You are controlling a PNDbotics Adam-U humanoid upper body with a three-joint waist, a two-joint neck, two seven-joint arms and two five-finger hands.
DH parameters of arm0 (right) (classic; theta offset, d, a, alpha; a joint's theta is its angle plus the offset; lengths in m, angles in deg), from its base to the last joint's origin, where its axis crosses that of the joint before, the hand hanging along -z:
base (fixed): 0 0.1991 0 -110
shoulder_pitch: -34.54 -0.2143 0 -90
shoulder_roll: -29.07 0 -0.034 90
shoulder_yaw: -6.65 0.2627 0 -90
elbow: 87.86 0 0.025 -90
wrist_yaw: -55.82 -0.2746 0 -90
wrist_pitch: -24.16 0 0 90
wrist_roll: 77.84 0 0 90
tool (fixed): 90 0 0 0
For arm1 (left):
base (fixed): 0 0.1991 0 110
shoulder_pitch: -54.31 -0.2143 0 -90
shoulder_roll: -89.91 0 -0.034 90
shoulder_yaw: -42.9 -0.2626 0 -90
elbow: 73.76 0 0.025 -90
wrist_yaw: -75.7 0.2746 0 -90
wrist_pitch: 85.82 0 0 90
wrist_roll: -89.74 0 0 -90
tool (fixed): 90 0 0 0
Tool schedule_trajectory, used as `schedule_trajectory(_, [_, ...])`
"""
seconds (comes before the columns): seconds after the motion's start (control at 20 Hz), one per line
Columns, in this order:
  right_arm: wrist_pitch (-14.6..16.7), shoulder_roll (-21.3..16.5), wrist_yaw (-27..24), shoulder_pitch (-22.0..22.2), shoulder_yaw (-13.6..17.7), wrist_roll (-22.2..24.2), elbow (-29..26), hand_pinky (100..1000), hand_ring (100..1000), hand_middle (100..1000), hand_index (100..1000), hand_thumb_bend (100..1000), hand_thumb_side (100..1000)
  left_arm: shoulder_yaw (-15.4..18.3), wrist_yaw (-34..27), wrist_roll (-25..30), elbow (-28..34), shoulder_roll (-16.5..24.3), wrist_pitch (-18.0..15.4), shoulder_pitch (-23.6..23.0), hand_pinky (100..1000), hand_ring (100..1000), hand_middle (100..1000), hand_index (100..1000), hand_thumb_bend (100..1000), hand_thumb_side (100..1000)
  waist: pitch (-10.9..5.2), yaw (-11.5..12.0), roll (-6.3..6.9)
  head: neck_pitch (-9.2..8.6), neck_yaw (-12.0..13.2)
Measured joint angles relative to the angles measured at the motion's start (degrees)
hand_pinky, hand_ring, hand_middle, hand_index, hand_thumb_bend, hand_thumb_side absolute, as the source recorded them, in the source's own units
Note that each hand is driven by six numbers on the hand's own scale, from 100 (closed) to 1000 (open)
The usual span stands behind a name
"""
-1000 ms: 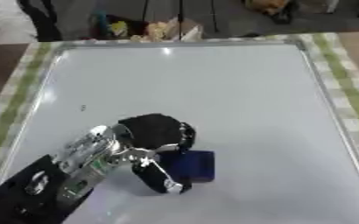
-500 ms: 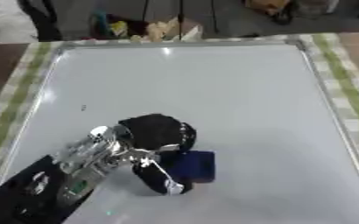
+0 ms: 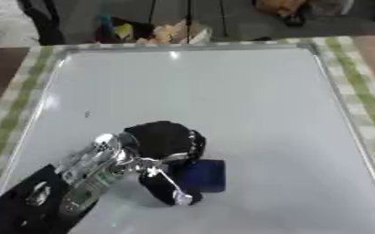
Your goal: Wipe the whiteboard clean with a brush.
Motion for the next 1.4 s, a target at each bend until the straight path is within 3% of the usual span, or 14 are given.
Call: schedule_trajectory(1.4, [-0.10, 0.07, 0.01, 0.00, -0.02, 0.36, 0.00, 803, 752, 563, 820, 100, 950, -0.01, -0.73, -1.02, -0.20, -0.94, 1.75, 0.01, 372, 633, 584, 302, 261, 431, 0.00, -0.03, 0.18, -0.44, -0.03])
